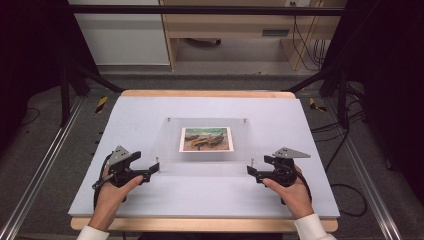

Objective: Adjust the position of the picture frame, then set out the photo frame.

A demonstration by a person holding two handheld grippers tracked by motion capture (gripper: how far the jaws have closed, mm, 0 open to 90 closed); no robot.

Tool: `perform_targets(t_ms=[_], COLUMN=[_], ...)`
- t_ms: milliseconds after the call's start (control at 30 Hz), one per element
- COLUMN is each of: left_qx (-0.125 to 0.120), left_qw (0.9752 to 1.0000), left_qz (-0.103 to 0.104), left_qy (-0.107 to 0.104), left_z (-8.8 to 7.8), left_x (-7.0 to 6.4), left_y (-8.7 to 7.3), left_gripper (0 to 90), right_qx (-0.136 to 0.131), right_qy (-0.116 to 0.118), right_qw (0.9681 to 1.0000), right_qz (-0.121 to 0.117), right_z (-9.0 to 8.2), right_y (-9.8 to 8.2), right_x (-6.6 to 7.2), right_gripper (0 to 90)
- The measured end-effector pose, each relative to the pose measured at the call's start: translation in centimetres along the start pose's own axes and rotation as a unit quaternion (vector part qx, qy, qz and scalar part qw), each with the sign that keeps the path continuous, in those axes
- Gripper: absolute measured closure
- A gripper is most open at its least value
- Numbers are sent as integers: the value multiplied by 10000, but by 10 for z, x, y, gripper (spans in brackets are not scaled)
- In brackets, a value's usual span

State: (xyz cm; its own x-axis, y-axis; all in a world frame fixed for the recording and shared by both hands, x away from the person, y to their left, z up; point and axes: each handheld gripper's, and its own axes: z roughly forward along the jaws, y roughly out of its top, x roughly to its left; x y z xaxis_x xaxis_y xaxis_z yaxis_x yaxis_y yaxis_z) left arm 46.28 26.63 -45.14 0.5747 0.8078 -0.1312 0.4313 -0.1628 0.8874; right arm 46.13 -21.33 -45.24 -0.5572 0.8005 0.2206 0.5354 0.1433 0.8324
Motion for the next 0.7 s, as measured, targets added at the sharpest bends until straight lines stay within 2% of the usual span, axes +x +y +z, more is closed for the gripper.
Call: perform_targets(t_ms=[333,433,533,600,633,700], left_qx=[-188,-271,-274,-191,-113,-46], left_qw=[9998,9996,9996,9996,9996,9996], left_qz=[46,16,30,79,55,27], left_qy=[40,61,93,202,257,267], left_z=[-5,-9,-11,-10,-5,-2], left_x=[-7,-11,-13,-14,-12,-11], left_y=[8,13,18,26,34,38], left_gripper=[84,92,110,121,126,134], right_qx=[-196,-260,-331,-412,-420,-403], right_qy=[-87,-210,-273,-315,-308,-262], right_qw=[9997,9993,9989,9984,9985,9987], right_qz=[-123,-157,-207,-237,-181,-186], right_z=[-6,-8,-10,-11,-10,-9], right_y=[5,8,12,19,27,32], right_x=[1,3,4,5,5,5], right_gripper=[121,128,138,149,189,201])
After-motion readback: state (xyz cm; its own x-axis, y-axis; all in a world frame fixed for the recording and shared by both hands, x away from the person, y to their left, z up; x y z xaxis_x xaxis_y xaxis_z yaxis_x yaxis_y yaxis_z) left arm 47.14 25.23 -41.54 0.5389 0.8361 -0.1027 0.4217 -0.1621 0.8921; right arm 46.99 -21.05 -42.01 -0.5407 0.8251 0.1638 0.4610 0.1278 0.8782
